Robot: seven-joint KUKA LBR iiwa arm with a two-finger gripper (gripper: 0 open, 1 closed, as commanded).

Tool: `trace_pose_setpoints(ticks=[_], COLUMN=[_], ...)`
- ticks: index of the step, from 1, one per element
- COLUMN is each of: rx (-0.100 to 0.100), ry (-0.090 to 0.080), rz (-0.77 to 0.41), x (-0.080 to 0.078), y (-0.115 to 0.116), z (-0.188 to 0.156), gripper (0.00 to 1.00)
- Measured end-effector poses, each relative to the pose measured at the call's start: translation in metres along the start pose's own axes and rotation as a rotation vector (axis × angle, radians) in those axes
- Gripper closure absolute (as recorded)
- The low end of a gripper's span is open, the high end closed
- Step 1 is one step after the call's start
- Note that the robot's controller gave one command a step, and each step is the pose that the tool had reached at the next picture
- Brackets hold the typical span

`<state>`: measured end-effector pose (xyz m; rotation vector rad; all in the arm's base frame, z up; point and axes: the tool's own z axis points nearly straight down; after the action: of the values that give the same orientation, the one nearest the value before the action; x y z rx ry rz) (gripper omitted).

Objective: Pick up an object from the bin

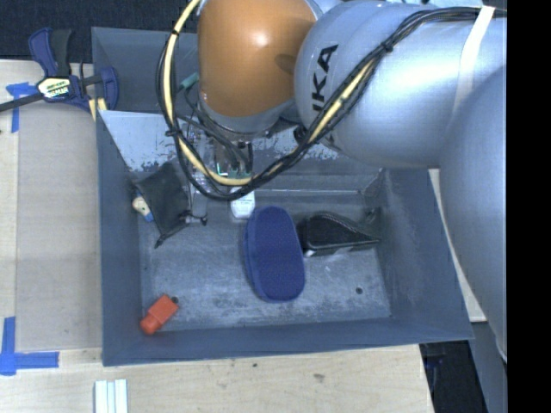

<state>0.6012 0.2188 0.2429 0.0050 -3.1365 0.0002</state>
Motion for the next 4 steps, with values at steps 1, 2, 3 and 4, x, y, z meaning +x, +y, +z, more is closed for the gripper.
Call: trace_pose_setpoints(ticks=[1, 2, 3, 4], rx=[0.002, 0.0, -0.002, -0.001], ry=[-0.001, -0.013, -0.015, -0.012], rz=[0.216, -0.102, -0.105, -0.105], x=[0.003, -0.015, -0.021, -0.02], y=[-0.006, 0.002, -0.006, -0.006], z=[0.095, 0.161, 0.169, 0.171], gripper=[0.0, 0.0, 0.0, 1.0])
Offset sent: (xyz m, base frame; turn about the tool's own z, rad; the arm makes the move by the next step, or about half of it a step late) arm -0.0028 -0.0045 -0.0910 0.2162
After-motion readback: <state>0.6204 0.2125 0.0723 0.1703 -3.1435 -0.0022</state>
